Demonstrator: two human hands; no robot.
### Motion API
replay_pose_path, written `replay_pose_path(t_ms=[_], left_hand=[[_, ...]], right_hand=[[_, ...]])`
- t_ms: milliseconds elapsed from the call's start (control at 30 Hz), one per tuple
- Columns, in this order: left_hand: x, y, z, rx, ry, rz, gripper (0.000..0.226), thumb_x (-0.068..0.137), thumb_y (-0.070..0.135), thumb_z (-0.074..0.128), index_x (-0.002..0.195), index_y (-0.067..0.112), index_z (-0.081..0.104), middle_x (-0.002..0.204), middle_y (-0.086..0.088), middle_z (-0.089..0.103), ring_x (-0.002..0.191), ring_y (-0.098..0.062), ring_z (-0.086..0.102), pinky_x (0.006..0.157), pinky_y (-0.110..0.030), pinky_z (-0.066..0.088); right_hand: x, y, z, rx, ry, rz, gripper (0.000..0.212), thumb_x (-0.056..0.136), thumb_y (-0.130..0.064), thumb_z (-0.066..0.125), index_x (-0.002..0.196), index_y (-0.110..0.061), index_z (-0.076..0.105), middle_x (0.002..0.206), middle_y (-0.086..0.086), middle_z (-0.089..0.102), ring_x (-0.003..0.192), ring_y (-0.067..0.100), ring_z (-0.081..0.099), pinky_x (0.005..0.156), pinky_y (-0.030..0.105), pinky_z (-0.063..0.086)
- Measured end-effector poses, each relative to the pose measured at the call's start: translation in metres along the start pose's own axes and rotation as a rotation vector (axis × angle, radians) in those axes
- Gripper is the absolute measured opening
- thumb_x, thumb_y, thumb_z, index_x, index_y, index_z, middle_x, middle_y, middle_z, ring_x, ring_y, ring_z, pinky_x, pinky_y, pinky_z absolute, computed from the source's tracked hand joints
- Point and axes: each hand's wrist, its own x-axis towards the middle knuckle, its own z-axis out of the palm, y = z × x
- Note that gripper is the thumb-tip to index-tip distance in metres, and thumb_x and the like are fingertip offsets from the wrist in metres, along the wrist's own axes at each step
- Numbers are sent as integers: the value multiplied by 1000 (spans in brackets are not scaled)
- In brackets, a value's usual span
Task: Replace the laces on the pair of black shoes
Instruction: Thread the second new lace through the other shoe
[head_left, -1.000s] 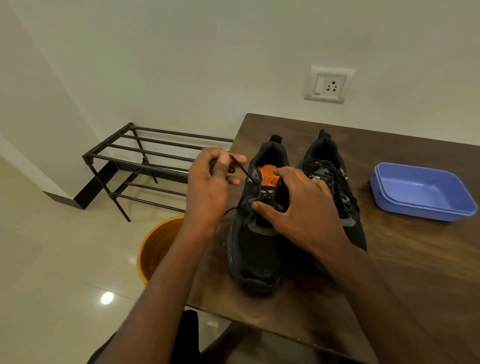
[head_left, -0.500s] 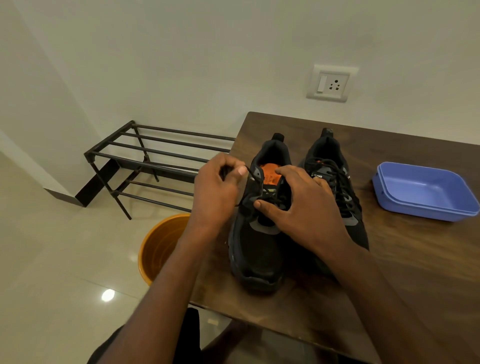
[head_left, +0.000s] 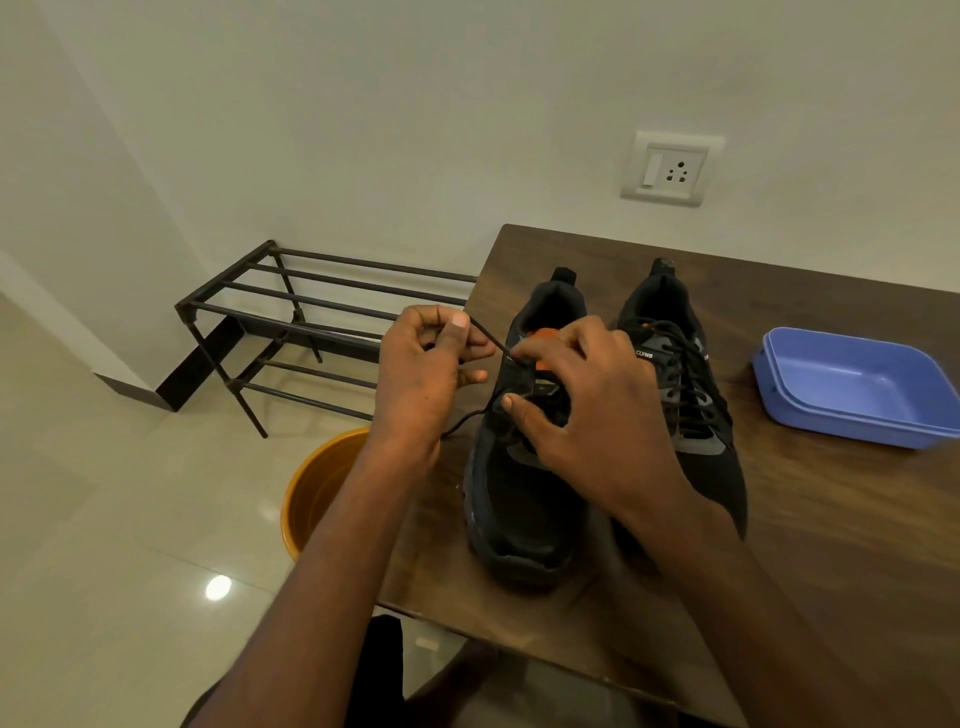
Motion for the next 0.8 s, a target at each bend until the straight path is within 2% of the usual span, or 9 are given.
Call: replay_pose_path(t_ms=[133,200,267,367,433,500,633,733,800], left_hand=[[1,-4,-3,157,81,2,15,107,19,54,114,9,63,97,-9,74,93,-20,74,68,-25,56],[1,-8,-4,229,95,-30,10,105,20,57,109,14,64,97,-7,73,94,-21,73,72,-29,56],[3,-13,-6,340,98,-43,7,103,22,60,107,17,64,100,-5,71,95,-20,71,76,-30,56],[4,-15,-8,451,90,-32,9,101,23,63,107,17,66,100,-1,69,95,-15,68,77,-27,54],[4,-14,-7,507,83,-14,10,101,23,62,106,15,67,98,-1,69,92,-13,66,74,-23,50],[3,-13,-7,545,61,-25,9,102,23,62,106,16,67,96,0,68,90,-12,66,71,-21,47],[2,-14,-8,654,61,-5,5,100,24,64,99,19,66,92,1,69,87,-12,67,75,-29,56],[0,-12,-10,775,72,38,5,99,20,64,95,19,67,90,1,69,79,-7,62,65,-21,45],[-1,-10,-13,817,57,45,3,98,21,66,98,19,69,91,3,69,81,-8,62,66,-21,43]], right_hand=[[-2,-24,11,-185,-197,55,39,99,-57,51,135,-41,55,130,2,46,123,23,41,95,45,37],[-2,-30,14,-199,-162,93,31,100,-58,47,116,-38,65,119,-1,49,115,22,44,90,45,37],[0,-32,14,-154,-82,134,27,100,-57,50,101,-35,65,106,-6,50,105,18,48,87,42,38],[1,-31,10,-87,-35,168,18,96,-42,64,111,-34,57,105,-9,57,103,15,54,91,41,42],[0,-31,5,23,-21,210,30,92,-30,71,118,-35,56,102,-11,60,102,14,58,93,42,43],[-2,-30,-1,104,-9,247,39,90,-27,73,124,-36,57,99,-12,61,100,13,60,94,45,46],[0,-24,-13,-74,-54,288,43,92,-29,68,133,-27,55,109,-3,60,106,20,58,99,49,49],[-1,-19,-20,-122,-66,337,26,93,-29,66,117,-19,62,109,2,53,101,20,55,95,44,53],[-2,-15,-22,-101,-45,336,18,92,-31,66,105,-19,64,107,2,51,95,18,54,89,40,54]])
